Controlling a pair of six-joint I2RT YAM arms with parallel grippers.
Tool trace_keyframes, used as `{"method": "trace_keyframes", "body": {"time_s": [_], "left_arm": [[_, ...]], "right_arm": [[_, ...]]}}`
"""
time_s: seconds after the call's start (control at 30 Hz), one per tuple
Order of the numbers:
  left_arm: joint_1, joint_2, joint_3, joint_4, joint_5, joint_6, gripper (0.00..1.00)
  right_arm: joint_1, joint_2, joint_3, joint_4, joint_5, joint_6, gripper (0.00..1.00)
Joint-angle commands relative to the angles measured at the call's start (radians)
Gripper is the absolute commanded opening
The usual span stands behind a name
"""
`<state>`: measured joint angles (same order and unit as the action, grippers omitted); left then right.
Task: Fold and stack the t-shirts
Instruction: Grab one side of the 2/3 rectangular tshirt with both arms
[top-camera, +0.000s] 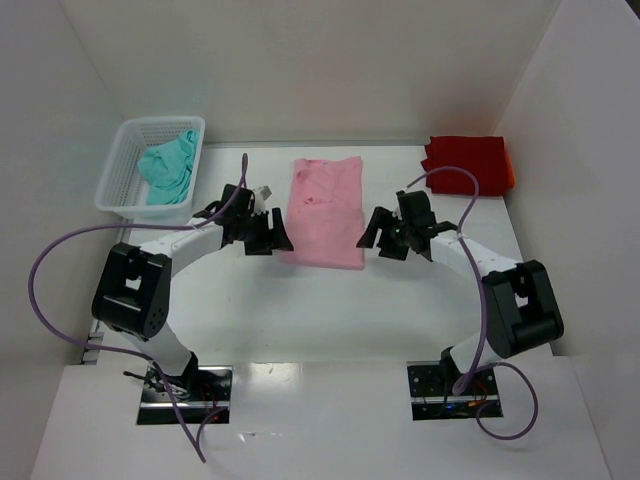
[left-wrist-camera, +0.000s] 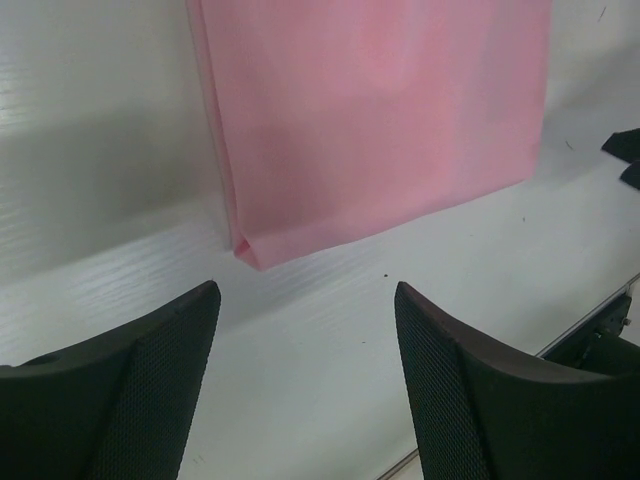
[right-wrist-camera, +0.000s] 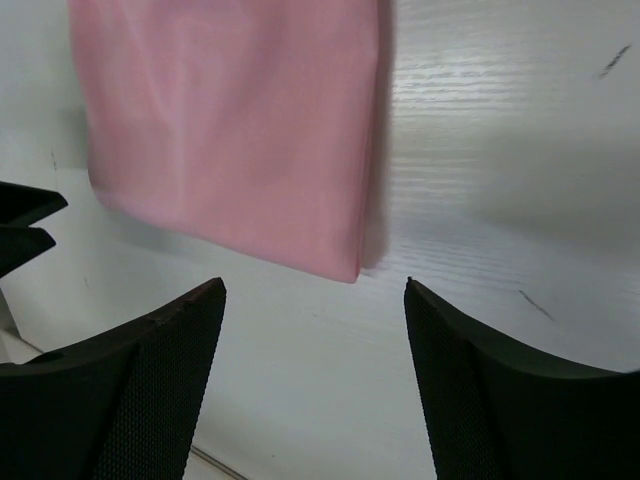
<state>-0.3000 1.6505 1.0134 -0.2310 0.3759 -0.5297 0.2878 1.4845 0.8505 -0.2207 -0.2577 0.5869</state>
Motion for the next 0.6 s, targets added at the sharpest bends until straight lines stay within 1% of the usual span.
{"method": "trace_keyframes", "body": {"time_s": [0.0, 0.07, 0.1, 0.27, 0.37, 0.47, 0.53, 0.57], "left_arm": [[-0.016, 0.002, -0.007, 0.048, 0.008, -0.023, 0.78], [-0.016, 0.012, -0.007, 0.058, 0.008, -0.033, 0.77], [-0.027, 0.012, -0.018, 0.068, 0.008, -0.033, 0.73], [-0.027, 0.054, -0.009, 0.078, 0.008, -0.033, 0.71], [-0.027, 0.077, -0.009, 0.078, 0.008, -0.033, 0.68], [-0.027, 0.077, -0.009, 0.068, -0.012, -0.033, 0.68], [-0.027, 0.086, -0.009, 0.059, -0.025, -0.033, 0.68], [-0.027, 0.086, 0.0, 0.047, -0.025, -0.024, 0.68]], "right_arm": [[0.068, 0.034, -0.013, 0.05, 0.018, 0.056, 0.77], [0.092, 0.052, -0.022, 0.075, 0.018, 0.066, 0.73], [0.102, 0.063, -0.022, 0.075, 0.029, 0.067, 0.73], [0.102, 0.103, -0.013, 0.086, 0.038, 0.067, 0.73], [0.111, 0.112, -0.013, 0.095, 0.038, 0.067, 0.73], [0.111, 0.112, -0.022, 0.104, 0.052, 0.067, 0.73], [0.111, 0.123, -0.013, 0.113, 0.052, 0.067, 0.69], [0.111, 0.138, -0.013, 0.113, 0.052, 0.067, 0.69]]}}
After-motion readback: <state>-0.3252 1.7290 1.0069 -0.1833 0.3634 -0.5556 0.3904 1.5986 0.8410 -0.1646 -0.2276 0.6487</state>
